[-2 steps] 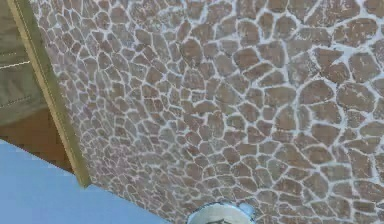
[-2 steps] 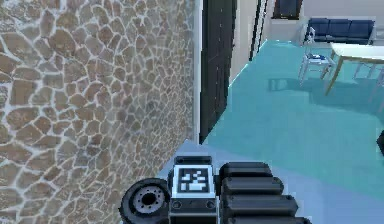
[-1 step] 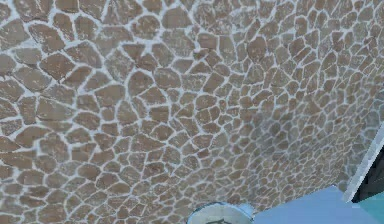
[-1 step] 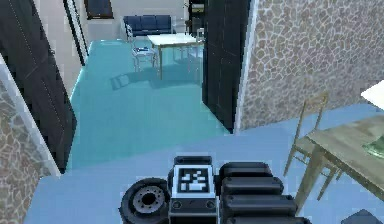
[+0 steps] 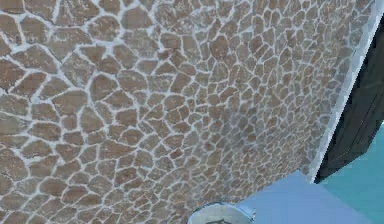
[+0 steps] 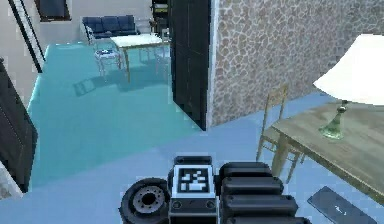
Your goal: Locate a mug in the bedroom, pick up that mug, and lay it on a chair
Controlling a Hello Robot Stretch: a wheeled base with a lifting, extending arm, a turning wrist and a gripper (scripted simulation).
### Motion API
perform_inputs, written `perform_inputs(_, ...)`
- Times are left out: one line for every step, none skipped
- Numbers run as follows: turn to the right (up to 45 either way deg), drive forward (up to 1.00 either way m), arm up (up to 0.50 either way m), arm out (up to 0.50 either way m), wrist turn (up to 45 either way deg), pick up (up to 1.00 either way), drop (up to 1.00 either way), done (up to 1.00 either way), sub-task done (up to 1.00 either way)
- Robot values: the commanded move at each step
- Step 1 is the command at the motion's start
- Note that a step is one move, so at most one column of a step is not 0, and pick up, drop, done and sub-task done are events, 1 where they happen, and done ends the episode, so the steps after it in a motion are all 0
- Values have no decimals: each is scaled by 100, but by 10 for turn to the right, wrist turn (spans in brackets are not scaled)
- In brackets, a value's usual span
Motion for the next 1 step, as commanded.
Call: perform_inputs(-450, 0, 0, 0, 0, 0, 0, 0, 0)
